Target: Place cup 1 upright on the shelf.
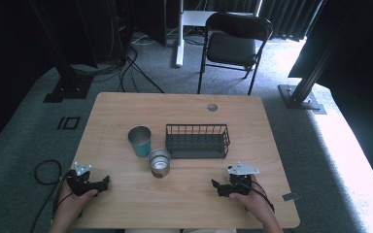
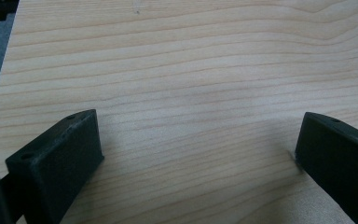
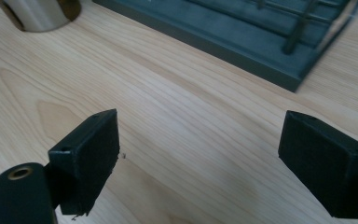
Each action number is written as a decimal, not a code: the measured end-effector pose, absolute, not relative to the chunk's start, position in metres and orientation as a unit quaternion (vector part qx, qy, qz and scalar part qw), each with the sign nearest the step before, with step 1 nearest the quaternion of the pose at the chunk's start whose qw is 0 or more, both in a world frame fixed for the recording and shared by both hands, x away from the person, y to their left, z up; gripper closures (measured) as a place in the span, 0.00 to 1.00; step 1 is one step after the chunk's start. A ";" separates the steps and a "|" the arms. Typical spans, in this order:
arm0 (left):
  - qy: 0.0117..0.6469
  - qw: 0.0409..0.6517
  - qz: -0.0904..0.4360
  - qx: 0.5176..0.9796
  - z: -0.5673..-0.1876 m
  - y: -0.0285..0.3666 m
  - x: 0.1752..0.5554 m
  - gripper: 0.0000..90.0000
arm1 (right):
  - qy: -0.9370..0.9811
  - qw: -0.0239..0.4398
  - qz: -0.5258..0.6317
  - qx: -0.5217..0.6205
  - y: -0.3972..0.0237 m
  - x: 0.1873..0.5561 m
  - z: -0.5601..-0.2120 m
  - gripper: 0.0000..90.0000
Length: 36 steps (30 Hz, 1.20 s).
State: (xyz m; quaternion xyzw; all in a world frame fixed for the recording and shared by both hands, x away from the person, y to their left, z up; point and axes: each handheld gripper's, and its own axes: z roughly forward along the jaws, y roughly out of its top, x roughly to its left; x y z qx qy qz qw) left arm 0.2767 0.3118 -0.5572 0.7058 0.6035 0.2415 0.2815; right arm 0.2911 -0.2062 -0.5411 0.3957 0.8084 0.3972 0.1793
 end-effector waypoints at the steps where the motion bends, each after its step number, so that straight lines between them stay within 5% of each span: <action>1: 0.604 0.282 0.241 0.706 -0.557 0.312 0.277 0.01 | 0.808 0.177 0.400 0.395 -0.204 0.291 -0.541 0.13; 36: 0.604 0.282 0.241 0.706 -0.557 0.312 0.277 0.01 | 0.822 0.146 0.440 0.329 -0.130 0.300 -0.530 0.13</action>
